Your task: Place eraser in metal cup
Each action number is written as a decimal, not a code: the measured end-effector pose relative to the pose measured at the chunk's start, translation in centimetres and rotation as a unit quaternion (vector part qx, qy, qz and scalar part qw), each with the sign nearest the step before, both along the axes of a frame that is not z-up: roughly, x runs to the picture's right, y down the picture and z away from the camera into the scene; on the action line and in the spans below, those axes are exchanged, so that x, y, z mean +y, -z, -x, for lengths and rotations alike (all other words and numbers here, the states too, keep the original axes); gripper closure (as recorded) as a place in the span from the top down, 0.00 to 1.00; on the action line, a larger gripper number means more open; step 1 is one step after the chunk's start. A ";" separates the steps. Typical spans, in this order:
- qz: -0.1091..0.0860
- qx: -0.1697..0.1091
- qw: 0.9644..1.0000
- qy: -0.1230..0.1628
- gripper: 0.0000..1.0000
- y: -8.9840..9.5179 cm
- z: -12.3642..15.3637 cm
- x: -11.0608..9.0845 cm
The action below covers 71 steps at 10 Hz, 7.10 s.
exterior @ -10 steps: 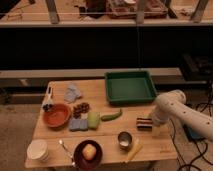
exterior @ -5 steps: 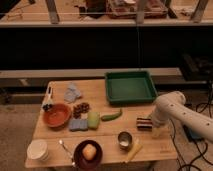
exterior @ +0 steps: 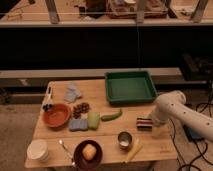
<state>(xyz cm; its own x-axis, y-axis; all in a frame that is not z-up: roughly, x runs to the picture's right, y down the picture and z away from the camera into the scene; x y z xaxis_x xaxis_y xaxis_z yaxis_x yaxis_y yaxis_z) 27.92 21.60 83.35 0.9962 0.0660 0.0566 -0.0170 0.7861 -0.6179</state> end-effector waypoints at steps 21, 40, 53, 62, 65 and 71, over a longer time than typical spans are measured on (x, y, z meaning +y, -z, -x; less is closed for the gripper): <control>-0.011 -0.039 0.999 0.004 0.00 5.8 1.5 -7.8; 0.001 -0.148 0.982 0.119 0.00 13.3 8.5 -9.2; -0.013 -0.186 0.967 0.172 0.00 15.8 12.5 -7.7; -0.023 -0.202 0.960 0.194 0.00 16.9 13.7 -6.6; -0.023 -0.204 0.958 0.200 0.00 17.1 14.0 -6.1; -0.018 -0.207 0.957 0.203 0.00 17.0 14.4 -5.0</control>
<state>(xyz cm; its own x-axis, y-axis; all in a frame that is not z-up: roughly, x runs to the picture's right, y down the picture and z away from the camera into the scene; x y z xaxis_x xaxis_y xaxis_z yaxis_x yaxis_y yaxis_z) 13.54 16.60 66.32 0.8315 -0.3311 0.4460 0.5340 0.6976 -0.4777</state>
